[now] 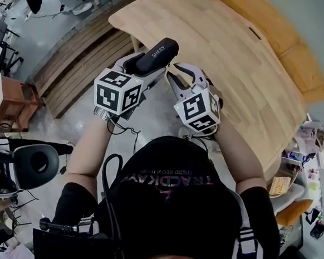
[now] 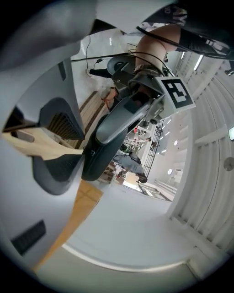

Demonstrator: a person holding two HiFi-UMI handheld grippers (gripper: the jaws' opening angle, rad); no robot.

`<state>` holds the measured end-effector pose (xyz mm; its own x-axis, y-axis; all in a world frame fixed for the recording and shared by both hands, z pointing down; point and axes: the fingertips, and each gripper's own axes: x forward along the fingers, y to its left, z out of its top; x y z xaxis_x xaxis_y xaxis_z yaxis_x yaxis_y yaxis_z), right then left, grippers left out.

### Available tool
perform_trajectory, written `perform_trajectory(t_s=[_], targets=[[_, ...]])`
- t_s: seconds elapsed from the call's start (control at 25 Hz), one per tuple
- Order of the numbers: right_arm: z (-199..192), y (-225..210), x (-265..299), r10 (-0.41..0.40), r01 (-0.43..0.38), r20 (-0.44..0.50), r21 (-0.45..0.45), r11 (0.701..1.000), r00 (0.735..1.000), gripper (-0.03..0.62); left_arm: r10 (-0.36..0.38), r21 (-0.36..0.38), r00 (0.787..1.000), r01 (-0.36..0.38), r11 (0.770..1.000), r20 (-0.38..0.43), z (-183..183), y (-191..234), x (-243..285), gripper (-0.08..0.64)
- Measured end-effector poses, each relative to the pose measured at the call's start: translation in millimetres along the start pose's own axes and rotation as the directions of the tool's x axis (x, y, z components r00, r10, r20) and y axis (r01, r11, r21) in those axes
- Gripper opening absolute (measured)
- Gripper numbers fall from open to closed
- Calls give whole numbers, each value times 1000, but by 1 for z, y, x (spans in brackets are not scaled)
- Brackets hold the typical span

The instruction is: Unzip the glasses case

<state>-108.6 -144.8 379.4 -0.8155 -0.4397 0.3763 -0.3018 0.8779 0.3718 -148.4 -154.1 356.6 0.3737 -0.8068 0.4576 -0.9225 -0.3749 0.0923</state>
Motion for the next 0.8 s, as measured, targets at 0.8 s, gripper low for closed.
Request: perform_trajectory(t_s=[0.8], targets=[[-1, 28, 31, -50, 49, -12, -14, 999, 999, 21, 85, -145, 996, -88, 986, -23, -46, 21, -17, 331]])
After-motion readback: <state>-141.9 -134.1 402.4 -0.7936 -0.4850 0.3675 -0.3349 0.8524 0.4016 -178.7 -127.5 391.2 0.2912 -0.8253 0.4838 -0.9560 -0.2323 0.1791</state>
